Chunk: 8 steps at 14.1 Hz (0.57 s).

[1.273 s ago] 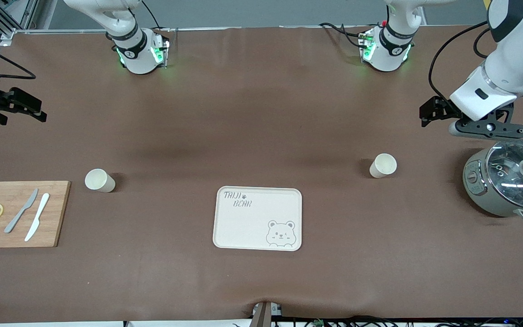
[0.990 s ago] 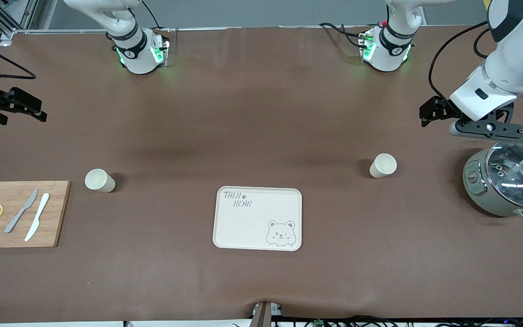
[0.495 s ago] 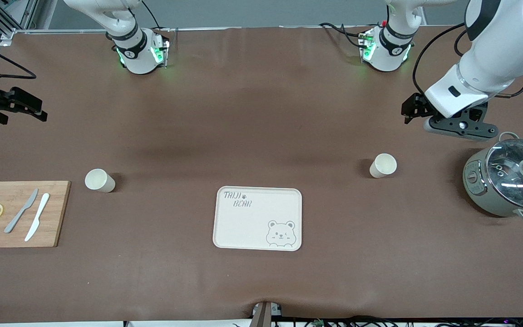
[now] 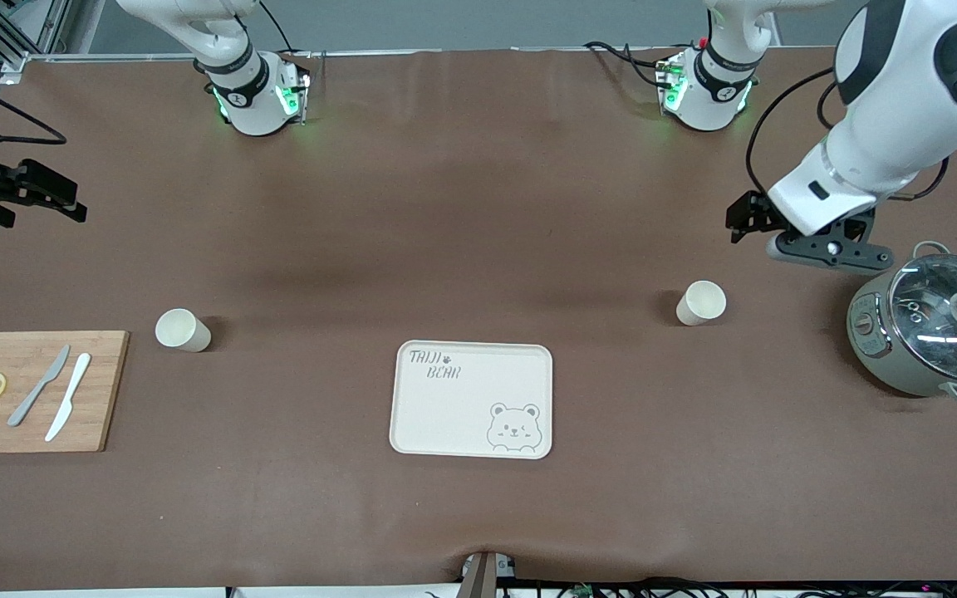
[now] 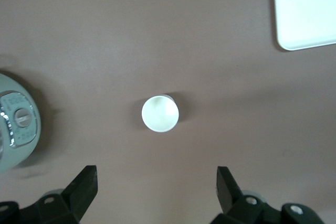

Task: Place white IKEA cup upright on tray with both arms
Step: 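Move the left gripper down over the white paper cup beside the pot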

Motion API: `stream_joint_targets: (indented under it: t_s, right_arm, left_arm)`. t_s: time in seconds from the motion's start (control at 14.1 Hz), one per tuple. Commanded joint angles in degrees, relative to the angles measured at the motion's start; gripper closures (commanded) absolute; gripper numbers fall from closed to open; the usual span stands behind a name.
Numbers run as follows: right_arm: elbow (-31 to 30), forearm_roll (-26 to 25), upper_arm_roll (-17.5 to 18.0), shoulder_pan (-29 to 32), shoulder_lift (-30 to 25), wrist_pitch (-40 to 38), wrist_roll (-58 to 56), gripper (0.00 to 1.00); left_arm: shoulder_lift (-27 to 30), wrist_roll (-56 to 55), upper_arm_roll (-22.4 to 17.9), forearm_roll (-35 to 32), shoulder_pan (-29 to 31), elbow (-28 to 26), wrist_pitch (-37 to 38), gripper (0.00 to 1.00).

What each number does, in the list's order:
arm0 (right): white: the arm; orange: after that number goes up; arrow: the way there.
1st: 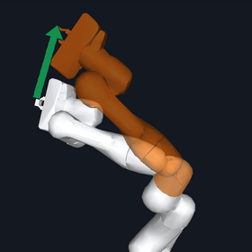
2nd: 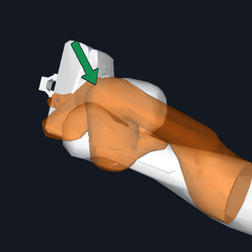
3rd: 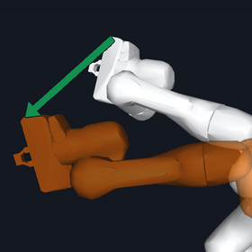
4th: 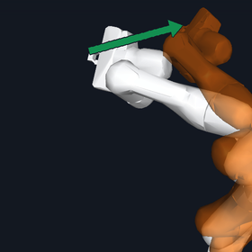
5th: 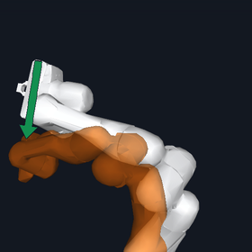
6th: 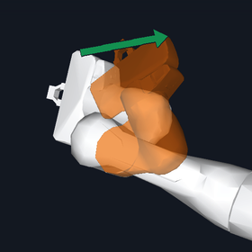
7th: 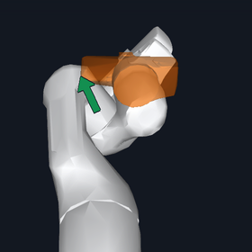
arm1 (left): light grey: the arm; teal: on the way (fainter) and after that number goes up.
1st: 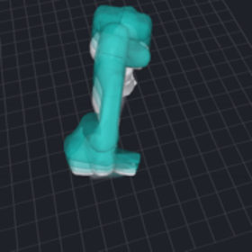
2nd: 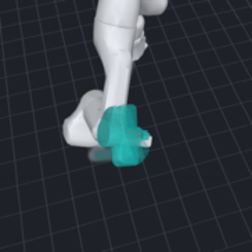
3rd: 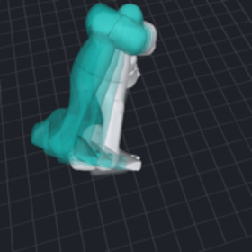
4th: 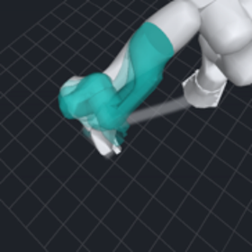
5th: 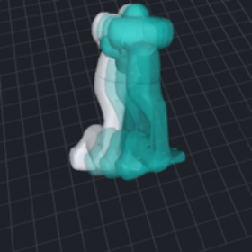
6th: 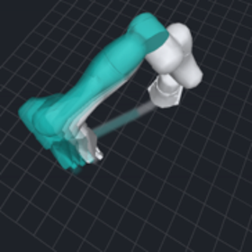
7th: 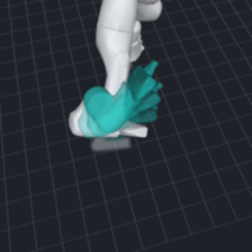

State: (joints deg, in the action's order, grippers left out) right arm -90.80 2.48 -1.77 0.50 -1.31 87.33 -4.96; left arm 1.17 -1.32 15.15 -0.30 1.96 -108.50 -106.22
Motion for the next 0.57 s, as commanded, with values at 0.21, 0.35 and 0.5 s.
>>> stream_joint_targets:
  t_s: [0.21, 0.35, 0.5]
  right_arm:
    - [-0.8, 0.8, 0.2, 0.5, -0.9, 0.0, -0.5, 0.00]
    - [-0.8, 0.8, 0.2, 0.6, -0.9, 0.0, -0.5, 0.00]
    - [-0.9, 0.8, 0.2, 0.6, -0.9, 0.0, -0.5, 0.00]
  left_arm:
    - [3.6, 1.4, 0.1, 1.0, 0.9, -20.1, -20.6, 0.00]
    - [3.4, 2.5, 0.1, 1.0, 2.0, -23.6, -25.1, 0.00]
    - [3.1, 6.0, 0.1, 1.0, 4.8, -27.2, -30.7, 0.00]
